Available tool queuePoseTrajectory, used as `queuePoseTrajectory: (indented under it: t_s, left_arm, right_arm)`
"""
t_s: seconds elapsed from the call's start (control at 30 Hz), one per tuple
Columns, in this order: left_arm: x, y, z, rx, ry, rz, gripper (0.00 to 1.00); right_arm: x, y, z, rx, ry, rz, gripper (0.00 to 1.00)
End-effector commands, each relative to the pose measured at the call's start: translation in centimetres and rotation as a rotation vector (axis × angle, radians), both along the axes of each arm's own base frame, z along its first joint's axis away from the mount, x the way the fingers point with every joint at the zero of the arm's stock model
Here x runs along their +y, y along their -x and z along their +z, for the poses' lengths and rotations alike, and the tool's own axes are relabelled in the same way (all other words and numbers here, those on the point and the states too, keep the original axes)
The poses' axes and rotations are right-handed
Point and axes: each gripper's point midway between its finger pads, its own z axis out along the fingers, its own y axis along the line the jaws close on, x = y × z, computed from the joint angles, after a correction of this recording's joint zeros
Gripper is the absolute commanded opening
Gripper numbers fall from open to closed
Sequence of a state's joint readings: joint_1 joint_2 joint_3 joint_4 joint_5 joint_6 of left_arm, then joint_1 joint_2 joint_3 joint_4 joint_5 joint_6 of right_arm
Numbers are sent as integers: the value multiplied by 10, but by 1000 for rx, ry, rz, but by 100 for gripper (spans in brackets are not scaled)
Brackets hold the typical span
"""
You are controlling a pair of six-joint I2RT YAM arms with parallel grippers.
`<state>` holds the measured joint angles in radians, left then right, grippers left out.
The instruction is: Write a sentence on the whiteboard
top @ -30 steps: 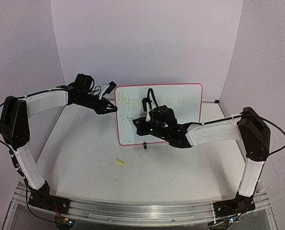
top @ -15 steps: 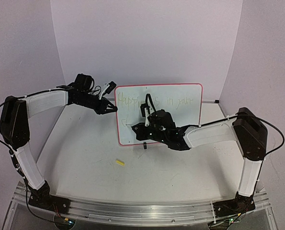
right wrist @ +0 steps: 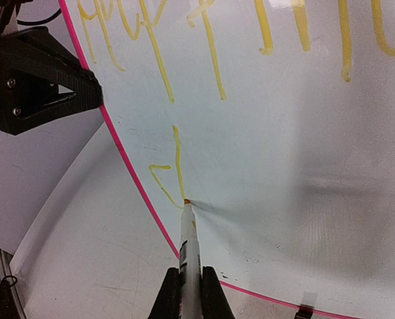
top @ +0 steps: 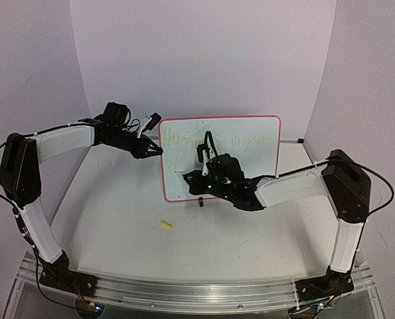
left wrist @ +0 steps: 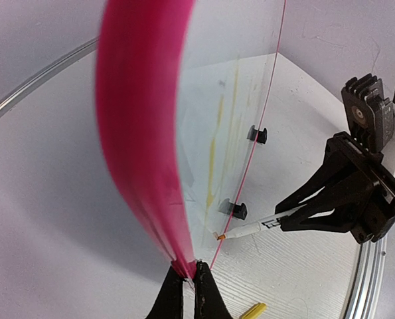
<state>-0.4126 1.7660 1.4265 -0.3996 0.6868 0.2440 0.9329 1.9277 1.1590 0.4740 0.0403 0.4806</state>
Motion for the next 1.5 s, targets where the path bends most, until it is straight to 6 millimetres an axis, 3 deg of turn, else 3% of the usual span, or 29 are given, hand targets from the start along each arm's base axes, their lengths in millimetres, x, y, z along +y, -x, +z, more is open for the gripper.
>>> queuePoseTrajectory:
  t_s: [0.0, 0.43, 0.93, 1.47]
  left_arm:
    - [-6, 6, 21, -69, 18, -37, 0]
    - [-6, 6, 20, -68, 18, -36, 0]
    - [-6, 6, 20, -67, 18, -37, 0]
    - [-6, 6, 22, -68, 22, -39, 0]
  right_arm:
    - [-15, -15, 34, -76, -65, -101, 0]
    - [-26, -15, 38, -99, -75, -137, 0]
    - [-30, -9, -5, -19, -10, -129, 0]
    - [-28, -5, -22, 21, 9, -113, 0]
